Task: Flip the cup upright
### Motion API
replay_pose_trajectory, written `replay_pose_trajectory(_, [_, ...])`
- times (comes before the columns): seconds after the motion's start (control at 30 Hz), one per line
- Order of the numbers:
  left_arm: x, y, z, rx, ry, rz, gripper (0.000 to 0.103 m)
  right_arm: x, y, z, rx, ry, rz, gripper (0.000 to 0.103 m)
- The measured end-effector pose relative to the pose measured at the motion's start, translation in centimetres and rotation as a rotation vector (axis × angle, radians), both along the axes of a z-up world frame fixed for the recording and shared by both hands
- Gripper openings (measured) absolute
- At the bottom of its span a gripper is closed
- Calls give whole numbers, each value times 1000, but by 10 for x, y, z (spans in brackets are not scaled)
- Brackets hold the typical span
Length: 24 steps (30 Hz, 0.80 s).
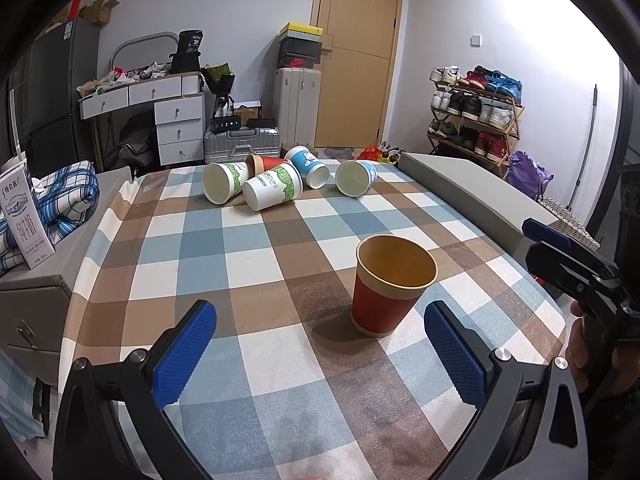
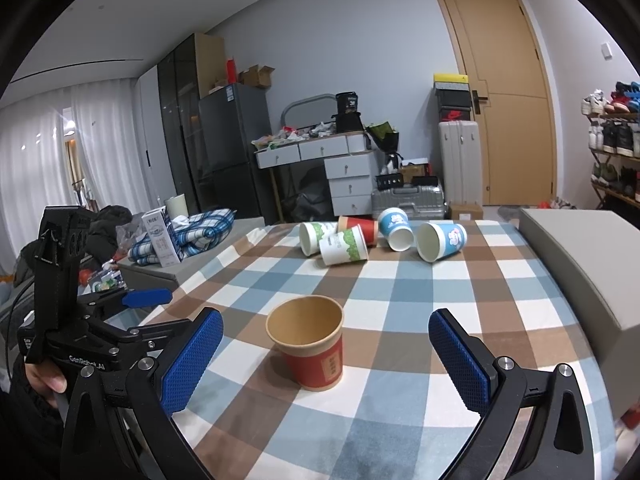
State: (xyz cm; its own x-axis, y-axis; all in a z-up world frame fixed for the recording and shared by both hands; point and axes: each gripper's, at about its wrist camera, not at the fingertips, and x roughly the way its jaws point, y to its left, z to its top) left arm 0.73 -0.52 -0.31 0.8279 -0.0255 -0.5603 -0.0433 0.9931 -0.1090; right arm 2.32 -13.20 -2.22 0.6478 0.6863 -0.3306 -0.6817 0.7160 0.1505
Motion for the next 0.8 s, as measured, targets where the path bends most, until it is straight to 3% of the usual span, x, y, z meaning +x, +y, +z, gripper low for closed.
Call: replay_pose_trajectory(0.8, [-1,2,1,-4,0,1,101,-1,0,1,1,4,3,103])
